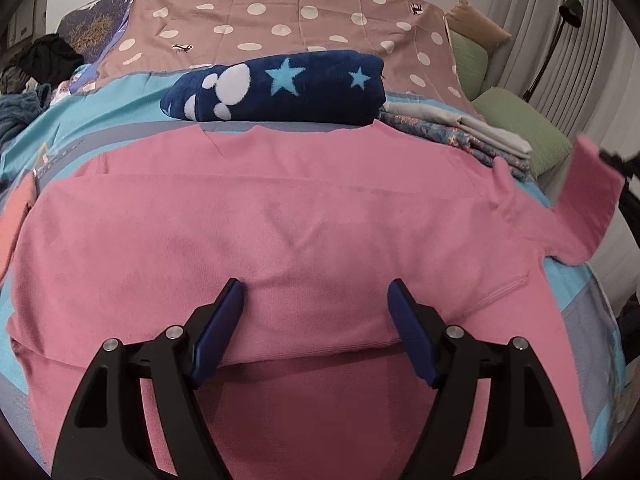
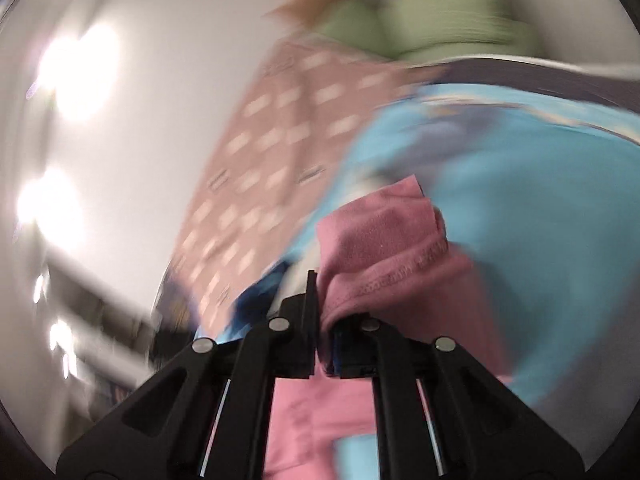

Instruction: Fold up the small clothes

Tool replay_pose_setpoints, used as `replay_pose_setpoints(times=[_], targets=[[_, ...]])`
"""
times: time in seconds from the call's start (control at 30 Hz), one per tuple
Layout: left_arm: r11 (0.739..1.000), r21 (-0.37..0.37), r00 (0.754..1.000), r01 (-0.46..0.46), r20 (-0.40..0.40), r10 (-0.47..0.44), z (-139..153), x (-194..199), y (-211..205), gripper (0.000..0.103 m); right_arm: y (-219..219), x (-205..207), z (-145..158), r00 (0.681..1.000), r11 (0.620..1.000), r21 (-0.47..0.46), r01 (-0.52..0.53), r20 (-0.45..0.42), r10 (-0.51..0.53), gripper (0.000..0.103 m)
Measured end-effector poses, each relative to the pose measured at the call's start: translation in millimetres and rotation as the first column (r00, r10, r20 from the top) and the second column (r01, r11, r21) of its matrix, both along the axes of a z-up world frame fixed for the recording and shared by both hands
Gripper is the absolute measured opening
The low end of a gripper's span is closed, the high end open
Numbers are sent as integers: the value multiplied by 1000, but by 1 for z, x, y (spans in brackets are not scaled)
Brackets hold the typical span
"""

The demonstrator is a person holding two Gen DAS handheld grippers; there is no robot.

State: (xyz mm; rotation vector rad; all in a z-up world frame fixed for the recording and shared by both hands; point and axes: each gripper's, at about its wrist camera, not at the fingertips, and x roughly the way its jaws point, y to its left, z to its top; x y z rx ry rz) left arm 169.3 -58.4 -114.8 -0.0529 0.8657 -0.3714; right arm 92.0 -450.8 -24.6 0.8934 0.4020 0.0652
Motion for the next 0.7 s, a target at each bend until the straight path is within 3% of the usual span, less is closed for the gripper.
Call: replay_pose_setpoints(times=[0.17,0.3,0.43,0.5,0.57,0.7], targets=[[992,-127,1000,-4,-14,2,-1,2,16,75,120,44,10,958,951,-124,-282,6,285,7],[968,-251,1000,-8,-30,1,-3,4,32,75,201,62,-24,888,848,-262,-460,-136,439,7],[939,-344,999,-13,-43,-2,-5,6,42,75,232,66,-57,846,777,-337,-531,-263,464,12],[933,-359,999,-11,-42,-4,-5,7,43,75,235,66,-67,839,759,-362,-541,-297,456,24],[927,-375,999,-9,-40,-7,-5,7,44,75,235,56,-70,844,768,-359,-531,-300,444,34],[899,-438,999,-10,-41,-9,-6,8,53,75,230,58,-68,869,791,-368,-489,-291,402,45]])
